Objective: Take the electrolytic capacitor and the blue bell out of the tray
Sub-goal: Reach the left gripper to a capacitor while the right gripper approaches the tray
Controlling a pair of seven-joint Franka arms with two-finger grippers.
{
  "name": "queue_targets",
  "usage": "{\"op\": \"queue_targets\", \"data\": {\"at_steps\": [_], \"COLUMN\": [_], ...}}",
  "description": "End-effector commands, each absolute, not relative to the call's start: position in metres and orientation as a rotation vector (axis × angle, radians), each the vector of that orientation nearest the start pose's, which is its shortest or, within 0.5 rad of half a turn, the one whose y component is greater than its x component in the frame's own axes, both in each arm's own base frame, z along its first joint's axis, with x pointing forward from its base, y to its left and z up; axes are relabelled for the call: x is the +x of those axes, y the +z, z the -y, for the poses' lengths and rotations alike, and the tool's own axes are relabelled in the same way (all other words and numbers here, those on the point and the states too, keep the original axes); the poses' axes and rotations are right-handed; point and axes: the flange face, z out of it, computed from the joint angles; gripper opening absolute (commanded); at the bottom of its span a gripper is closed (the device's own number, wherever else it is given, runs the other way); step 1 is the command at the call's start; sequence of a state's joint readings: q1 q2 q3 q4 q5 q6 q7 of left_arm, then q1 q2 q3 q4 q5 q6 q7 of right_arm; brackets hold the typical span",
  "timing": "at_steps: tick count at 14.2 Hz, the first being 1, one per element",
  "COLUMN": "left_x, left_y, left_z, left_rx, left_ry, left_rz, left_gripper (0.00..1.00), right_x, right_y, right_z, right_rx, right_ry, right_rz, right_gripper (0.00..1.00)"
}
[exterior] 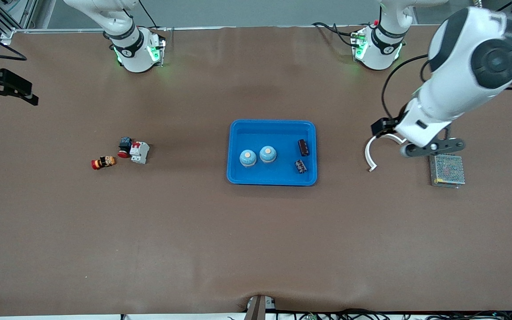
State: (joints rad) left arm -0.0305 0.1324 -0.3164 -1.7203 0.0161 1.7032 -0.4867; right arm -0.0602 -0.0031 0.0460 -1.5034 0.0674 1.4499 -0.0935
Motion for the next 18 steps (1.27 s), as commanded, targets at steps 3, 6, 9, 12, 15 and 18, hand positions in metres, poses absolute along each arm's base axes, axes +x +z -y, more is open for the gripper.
{"op": "queue_targets", "data": {"at_steps": [3, 6, 9, 12, 15, 18], "left_x": [0.540, 0.523, 0.507, 0.490, 0.484, 0.474], "left_y": [0.409, 0.365, 0.328, 0.290, 0.263, 0.241], "left_z": [0.249, 0.300, 0.322, 0.343, 0.350, 0.363], "left_rx": [-3.094, -3.088, -3.103, -3.116, -3.076, -3.091], "left_ry": [0.244, 0.246, 0.242, 0.206, 0.186, 0.206], "left_rz": [0.442, 0.510, 0.529, 0.540, 0.510, 0.490], "left_gripper": [1.00, 0.98, 0.88, 0.87, 0.85, 0.78], "right_x": [0.570, 0.583, 0.586, 0.585, 0.586, 0.587], "right_y": [0.619, 0.596, 0.578, 0.570, 0.562, 0.544], "right_z": [-0.065, -0.105, -0.151, -0.168, -0.182, -0.209], "right_rx": [-3.040, -3.019, -3.007, -2.936, -2.893, -2.897], "right_ry": [0.062, 0.071, 0.101, 0.169, 0.200, 0.229], "right_rz": [0.037, -0.069, -0.259, -0.537, -0.685, -0.738], "right_gripper": [1.00, 1.00, 1.00, 1.00, 1.00, 1.00]}}
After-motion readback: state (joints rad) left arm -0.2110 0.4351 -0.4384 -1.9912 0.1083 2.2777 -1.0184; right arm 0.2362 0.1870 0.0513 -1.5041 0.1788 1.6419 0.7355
